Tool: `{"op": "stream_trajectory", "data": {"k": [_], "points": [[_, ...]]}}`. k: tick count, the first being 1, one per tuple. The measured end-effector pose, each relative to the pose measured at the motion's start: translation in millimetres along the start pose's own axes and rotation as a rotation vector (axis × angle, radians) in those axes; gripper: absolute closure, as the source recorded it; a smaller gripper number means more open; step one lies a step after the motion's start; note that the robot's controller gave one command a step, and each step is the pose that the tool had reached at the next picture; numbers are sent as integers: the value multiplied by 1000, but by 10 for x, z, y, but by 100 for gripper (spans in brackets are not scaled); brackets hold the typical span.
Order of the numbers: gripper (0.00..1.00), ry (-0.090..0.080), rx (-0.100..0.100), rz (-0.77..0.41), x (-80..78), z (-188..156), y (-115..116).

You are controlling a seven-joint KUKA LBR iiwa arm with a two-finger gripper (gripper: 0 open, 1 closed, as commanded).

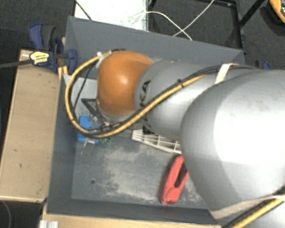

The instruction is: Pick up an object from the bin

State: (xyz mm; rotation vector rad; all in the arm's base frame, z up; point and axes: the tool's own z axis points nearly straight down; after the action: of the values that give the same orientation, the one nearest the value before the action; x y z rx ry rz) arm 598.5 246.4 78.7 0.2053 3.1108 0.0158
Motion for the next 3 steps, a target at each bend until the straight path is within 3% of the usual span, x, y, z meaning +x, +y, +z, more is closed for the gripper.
{"op": "stream_trajectory", "data": {"k": [1,2,3], "points": [[0,14,5,4,79,-204,-13],[0,3,0,261,42,-234,0],[0,-7,-3,164,-19,-17,0]]}}
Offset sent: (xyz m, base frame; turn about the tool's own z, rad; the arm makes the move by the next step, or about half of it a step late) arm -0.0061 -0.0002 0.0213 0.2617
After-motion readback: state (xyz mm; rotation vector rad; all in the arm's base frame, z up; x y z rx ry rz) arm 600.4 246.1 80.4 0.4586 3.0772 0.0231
